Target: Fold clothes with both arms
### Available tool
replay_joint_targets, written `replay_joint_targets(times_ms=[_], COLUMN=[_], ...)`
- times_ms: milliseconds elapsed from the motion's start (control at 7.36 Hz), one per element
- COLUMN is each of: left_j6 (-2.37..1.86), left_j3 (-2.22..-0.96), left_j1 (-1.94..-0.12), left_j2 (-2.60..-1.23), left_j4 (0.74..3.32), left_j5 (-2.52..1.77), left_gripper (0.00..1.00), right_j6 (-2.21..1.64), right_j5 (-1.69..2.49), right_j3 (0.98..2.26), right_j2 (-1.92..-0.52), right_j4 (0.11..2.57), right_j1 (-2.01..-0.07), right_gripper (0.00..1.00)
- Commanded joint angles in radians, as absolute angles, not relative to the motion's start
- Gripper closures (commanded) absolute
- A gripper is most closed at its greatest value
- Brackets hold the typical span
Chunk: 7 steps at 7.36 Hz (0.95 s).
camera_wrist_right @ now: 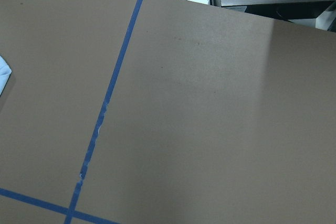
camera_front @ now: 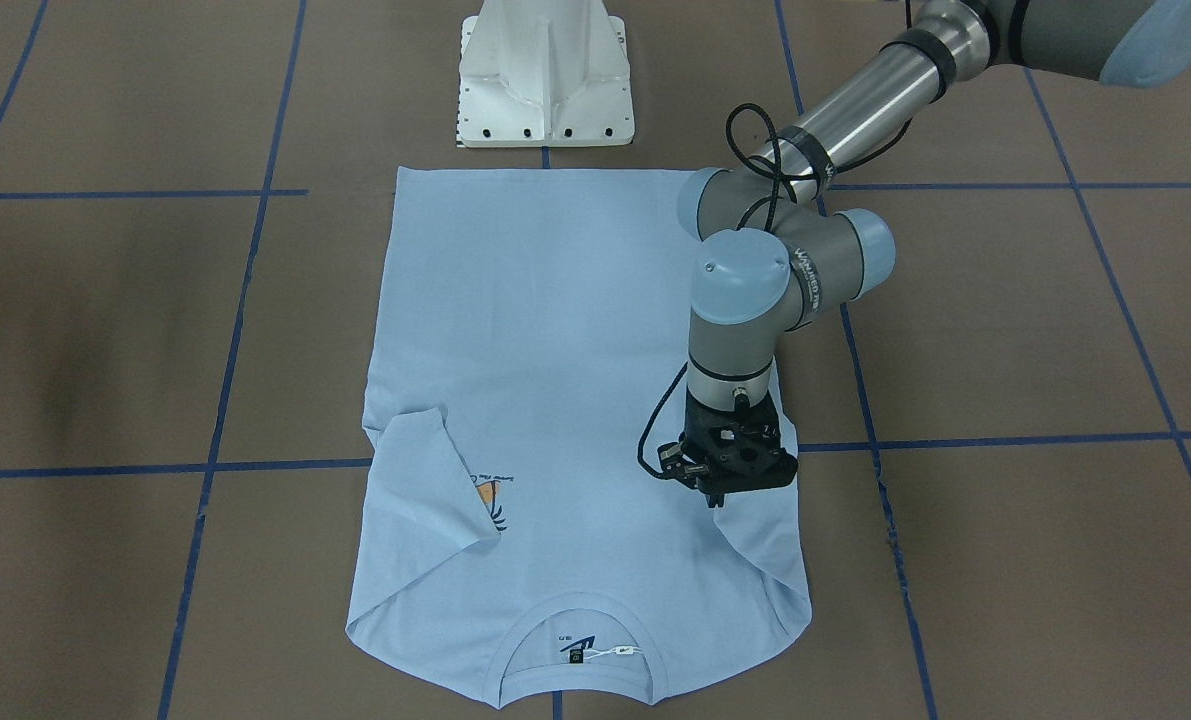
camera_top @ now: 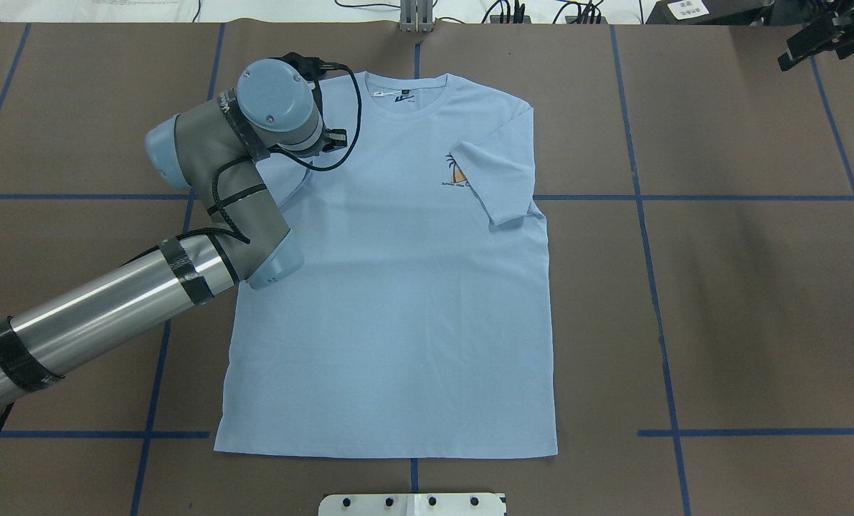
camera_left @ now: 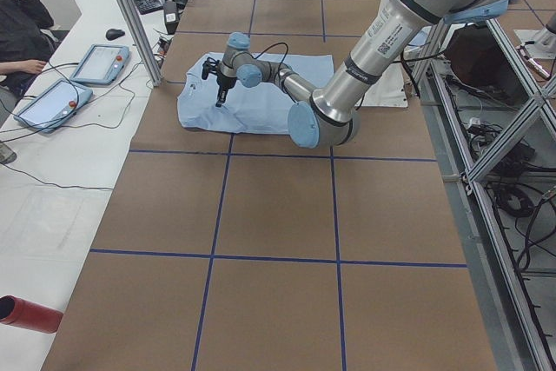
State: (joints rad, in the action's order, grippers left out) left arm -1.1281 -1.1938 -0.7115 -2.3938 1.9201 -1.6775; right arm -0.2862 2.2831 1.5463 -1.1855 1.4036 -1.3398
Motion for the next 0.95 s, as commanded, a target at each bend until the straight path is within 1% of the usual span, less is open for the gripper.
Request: replay_joint_targets(times_ms=[0,136,272,408,544,816], left_j6=[-1.137,-1.135,-1.118,-1.112,-1.103,-1.066], left_j3=[-1.180,-1.181,-1.186,-1.207,-1.288,-1.530], left_j1=[-0.707,-0.707,-0.709,-0.707,-0.709,-0.709], left_j2=[-2.405,-2.405,-2.399,-2.392,-2.370,-2.216], left_j4=[1.919,1.919,1.924,1.945,1.936,1.927], left_j5=[-1.678,-1.678,-1.680,-1.681,-1.692,-1.753], left_gripper=[1.00,1.00,0.09,0.00,0.00,0.00], right_j6=[-0.287,-0.287,-0.291,-0.293,-0.349,-0.660], right_j5=[2.283,2.283,2.283,2.284,2.286,2.220], right_j3=[1.546,1.548,1.548,1.555,1.577,1.708], right_j2=[-1.184,-1.183,-1.183,-1.183,-1.187,-1.193], right_j4=[1.404,1.404,1.404,1.404,1.404,1.402], right_j1=[-1.338,-1.339,-1.338,-1.335,-1.319,-1.180], right_gripper=[0.00,0.00,0.00,0.00,0.00,0.00])
